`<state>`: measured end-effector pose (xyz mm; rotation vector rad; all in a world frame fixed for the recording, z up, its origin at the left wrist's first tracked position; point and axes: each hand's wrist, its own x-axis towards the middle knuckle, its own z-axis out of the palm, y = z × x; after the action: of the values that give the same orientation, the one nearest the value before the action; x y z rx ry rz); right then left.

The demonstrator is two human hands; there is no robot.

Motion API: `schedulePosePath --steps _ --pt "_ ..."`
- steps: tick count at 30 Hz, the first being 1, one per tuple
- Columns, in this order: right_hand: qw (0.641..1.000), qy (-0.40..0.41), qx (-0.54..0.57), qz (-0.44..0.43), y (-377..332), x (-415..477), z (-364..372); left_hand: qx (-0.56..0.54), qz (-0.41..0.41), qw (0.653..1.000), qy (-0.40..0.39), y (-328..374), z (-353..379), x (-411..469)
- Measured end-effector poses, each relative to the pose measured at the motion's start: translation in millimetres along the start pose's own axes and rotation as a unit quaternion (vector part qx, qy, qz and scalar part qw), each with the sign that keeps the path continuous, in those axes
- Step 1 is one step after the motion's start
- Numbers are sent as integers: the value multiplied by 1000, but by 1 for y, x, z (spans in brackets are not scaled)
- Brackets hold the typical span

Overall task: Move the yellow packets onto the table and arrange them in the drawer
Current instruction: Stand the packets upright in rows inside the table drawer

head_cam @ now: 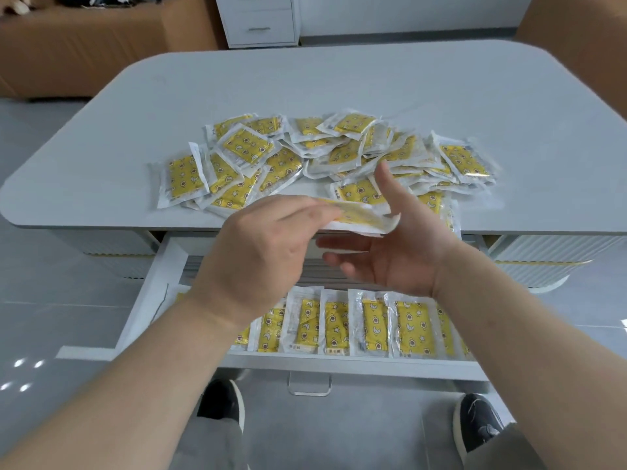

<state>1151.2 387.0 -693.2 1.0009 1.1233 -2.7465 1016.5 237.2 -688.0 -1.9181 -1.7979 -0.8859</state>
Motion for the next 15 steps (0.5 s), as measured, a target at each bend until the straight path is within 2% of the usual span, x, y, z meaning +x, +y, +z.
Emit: schedulePosePath --steps 2,4,8,10,12,15 --pt "1000 6 -14 -21 -3 -6 -5 -27 13 1000 -4 9 1 0" --pt "999 18 -10 -46 -4 -11 -10 -69 -17 997 -11 16 2 2" --pt "994 50 -19 -96 -2 -23 -25 -166 -192 967 12 34 -2 13" --pt "990 77 -29 -116 -1 -29 -36 -195 -315 928 32 46 -6 27" --pt "988 75 -44 -129 1 -35 -41 -203 -424 883 -1 51 -5 36" --pt "986 64 -79 -135 7 -45 -49 -312 -554 764 -107 52 15 29"
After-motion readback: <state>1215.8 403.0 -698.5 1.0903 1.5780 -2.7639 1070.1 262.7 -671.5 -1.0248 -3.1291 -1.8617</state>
